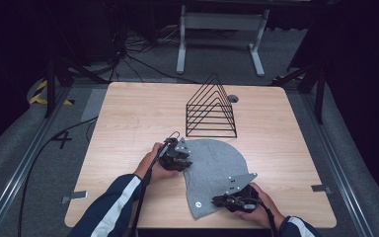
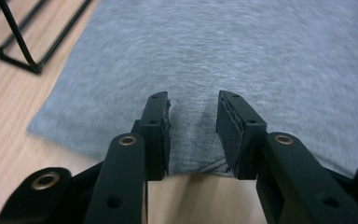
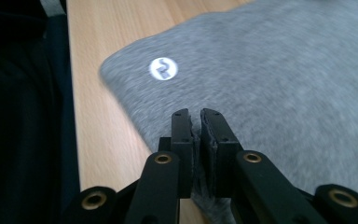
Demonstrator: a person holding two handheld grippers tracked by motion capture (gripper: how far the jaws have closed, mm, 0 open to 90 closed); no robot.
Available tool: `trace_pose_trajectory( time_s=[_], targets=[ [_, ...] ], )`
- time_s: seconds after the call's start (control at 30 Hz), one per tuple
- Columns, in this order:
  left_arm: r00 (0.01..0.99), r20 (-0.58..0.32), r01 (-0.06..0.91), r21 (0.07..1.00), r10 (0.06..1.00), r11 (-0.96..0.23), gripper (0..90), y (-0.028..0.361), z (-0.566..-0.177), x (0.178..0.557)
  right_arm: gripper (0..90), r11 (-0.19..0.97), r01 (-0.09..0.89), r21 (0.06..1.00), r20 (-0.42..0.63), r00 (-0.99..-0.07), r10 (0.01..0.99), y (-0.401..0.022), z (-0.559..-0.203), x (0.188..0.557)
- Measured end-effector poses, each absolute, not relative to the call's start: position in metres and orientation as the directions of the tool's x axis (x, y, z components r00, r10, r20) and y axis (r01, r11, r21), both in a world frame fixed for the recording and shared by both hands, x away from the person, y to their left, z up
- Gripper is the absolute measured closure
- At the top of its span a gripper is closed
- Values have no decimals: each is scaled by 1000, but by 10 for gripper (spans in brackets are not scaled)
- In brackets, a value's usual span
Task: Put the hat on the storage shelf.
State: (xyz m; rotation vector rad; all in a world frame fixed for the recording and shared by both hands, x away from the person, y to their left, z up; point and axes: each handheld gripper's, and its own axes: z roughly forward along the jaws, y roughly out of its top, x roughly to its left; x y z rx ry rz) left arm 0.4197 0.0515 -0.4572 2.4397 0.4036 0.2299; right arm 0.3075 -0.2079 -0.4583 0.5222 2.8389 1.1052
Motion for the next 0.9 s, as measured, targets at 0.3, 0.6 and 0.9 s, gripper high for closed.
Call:
trace_pose_trajectory(
  time_s=[0.3,0.6,0.9],
  targets=[
    [954,55,205,599,296,-774,665,60,-455,383,840,684,333,649,10,-903,429,-242,-454,321],
    [968,-20,208,622,250,-755,658,45,-458,352,841,650,403,644,-42,-830,556,-263,-453,338],
    [976,-19,177,640,216,-747,607,32,-458,339,829,602,452,658,-85,-750,656,-274,-453,348]
  ],
)
